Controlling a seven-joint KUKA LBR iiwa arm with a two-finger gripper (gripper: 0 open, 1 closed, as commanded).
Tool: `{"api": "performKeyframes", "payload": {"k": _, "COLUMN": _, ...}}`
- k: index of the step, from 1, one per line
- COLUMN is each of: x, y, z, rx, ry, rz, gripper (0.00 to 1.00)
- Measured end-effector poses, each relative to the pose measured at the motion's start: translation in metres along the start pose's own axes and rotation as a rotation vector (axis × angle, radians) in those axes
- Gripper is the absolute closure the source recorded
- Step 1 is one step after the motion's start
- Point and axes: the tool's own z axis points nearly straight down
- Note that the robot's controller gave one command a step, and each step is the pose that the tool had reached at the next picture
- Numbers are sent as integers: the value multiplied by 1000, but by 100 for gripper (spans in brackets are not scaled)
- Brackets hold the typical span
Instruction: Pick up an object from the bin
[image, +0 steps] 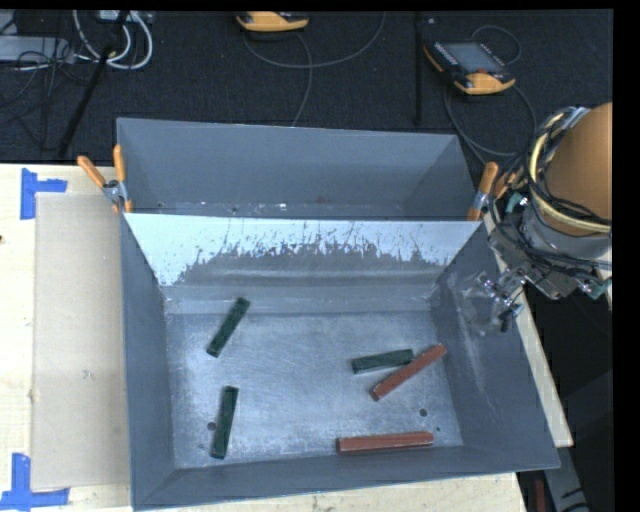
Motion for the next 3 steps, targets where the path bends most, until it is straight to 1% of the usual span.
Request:
{"api": "performKeyframes", "payload": {"k": 1, "x": 1, "y": 2, "z": 5, "rx": -9, "ry": 5, "rz": 2, "gripper": 0}}
{"api": "performKeyframes", "payload": {"k": 2, "x": -31, "y": 11, "z": 120, "rx": -16, "ry": 7, "rz": -215, "gripper": 0}}
{"api": "performKeyframes", "payload": {"k": 3, "x": -58, "y": 20, "z": 188, "rx": -14, "ry": 9, "rz": -111, "gripper": 0}}
